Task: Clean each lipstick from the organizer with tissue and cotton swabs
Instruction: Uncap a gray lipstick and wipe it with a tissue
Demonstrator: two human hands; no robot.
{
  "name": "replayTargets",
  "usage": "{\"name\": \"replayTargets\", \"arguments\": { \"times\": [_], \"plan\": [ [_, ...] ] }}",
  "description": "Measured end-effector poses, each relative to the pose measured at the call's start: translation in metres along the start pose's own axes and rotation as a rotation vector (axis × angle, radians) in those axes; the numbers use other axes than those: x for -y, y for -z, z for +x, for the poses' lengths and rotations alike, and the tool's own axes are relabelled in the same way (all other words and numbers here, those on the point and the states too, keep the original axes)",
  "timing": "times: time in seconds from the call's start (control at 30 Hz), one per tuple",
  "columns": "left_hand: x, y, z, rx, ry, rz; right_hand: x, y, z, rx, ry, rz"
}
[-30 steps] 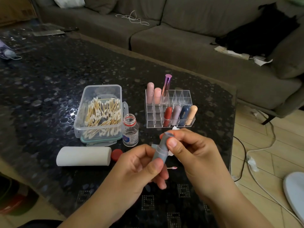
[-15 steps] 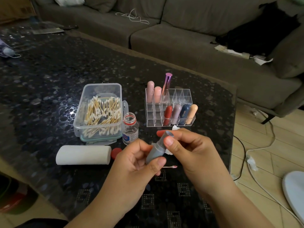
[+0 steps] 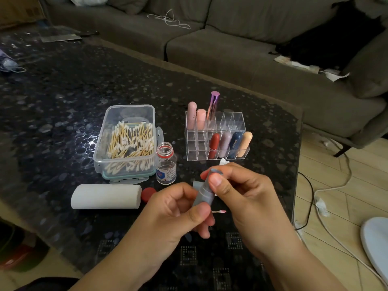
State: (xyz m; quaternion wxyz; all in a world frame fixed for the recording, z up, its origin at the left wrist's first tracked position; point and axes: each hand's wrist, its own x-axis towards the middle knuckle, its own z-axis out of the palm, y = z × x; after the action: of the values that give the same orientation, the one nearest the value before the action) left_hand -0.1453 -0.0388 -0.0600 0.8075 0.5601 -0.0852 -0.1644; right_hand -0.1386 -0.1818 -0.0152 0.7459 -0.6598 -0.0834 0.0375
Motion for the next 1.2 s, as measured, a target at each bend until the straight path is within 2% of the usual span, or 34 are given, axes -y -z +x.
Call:
{"name": "replayTargets", "arguments": {
  "times": [0.13,0.27,0.47,0.6,0.73,0.83,0.93,1.07,1.2],
  "plan": [
    [0.000,0.004,0.001,0.061,0.087,-0.085,-0.002,0.001,0.000,0.021,-0.029,0.032],
    [0.002,0.003,0.003,0.061,0.078,-0.181,-0.004,0.005,0.002,0.050,-0.008,0.011],
    [0.007,0.002,0.005,-0.001,0.007,-0.012,-0.003,0.007,0.001,0.051,0.085,-0.109],
    [0.004,0.001,0.003,0.100,-0.015,0.015,-0.005,0.007,0.001,0.056,0.041,-0.055],
    [0.001,0.005,0.005,0.169,0.092,-0.182,-0.013,0.005,0.002,0.103,-0.052,0.067],
    [0.002,0.004,0.006,0.251,0.183,-0.371,-0.016,0.007,0.003,0.052,-0.090,0.059],
    [0.005,0.005,0.007,0.191,0.123,-0.331,-0.013,0.007,0.002,0.008,-0.024,-0.030],
    [0.009,0.001,0.007,-0.002,0.001,-0.202,-0.006,0.002,0.001,-0.007,0.061,-0.067],
    [0.012,-0.005,0.004,-0.192,-0.175,0.089,-0.009,0.002,0.003,-0.041,0.087,-0.119]
  ]
}}
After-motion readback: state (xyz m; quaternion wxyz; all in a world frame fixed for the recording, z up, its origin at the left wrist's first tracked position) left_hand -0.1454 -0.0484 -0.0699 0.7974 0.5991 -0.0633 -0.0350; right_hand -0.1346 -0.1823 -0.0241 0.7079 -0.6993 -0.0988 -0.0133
